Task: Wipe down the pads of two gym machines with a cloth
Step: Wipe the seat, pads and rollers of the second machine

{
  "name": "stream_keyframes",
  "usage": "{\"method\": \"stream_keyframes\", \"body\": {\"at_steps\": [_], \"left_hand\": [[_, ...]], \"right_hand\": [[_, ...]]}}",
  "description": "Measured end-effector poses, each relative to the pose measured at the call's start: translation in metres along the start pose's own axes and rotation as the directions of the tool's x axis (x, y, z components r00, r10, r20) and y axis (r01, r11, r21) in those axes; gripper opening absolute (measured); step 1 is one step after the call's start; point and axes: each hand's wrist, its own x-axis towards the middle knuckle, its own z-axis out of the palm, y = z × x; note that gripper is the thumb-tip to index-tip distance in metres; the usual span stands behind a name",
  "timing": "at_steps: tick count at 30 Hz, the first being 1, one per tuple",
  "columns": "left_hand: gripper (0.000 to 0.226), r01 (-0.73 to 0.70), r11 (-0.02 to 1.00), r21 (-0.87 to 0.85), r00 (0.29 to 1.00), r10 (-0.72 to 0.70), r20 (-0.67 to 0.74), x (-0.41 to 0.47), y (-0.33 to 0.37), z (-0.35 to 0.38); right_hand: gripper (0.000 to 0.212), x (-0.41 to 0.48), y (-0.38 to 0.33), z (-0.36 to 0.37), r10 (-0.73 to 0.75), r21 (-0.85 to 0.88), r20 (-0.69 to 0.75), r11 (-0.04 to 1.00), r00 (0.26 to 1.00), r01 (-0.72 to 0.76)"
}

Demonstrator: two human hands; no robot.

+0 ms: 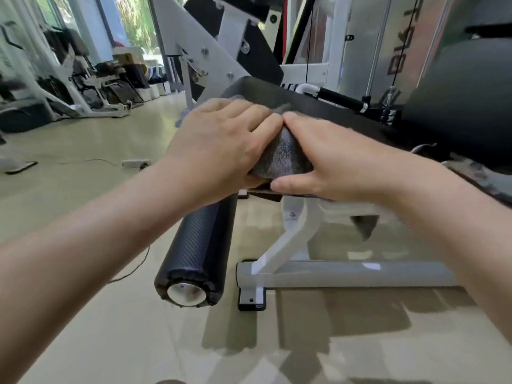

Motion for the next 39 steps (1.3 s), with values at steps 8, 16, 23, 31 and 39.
{"method": "stream_keyframes", "body": {"at_steps": [8,16,23,31,39], "left_hand": [[0.066,-0.049,0.78,-0.624,0.943,-0.17,-0.287,-0.047,-0.033,0.033],[0.079,-0.064,-0.264,-0.962,0.915,-0.401,0.05,-0.09,-0.036,0.099],[0.083,-0.196,-0.402,-0.894,0.803,-0.589,0.089,-0.075,-0.039,0.123],[0.065,0.136,-0.148,-0.98,0.486,-0.852,0.196,-0.059,-0.058,0.142],[0.063,0.035,-0.605,-0.795,0.747,-0.513,0.424,-0.031,-0.02,0.126]], "right_hand": [[0.093,0.017,-0.041,0.027,-0.036,-0.103,-0.281,0.995,0.959,0.007],[0.082,0.062,-0.105,0.044,-0.01,-0.473,-0.371,0.862,0.928,-0.18],[0.054,0.104,-0.151,0.045,0.276,-0.797,-0.204,0.51,0.939,-0.322],[0.105,0.191,-0.128,0.041,0.668,-0.883,0.168,0.429,0.725,-0.191],[0.09,0.232,-0.098,0.031,0.726,-0.729,0.235,0.572,0.646,-0.377]]}}
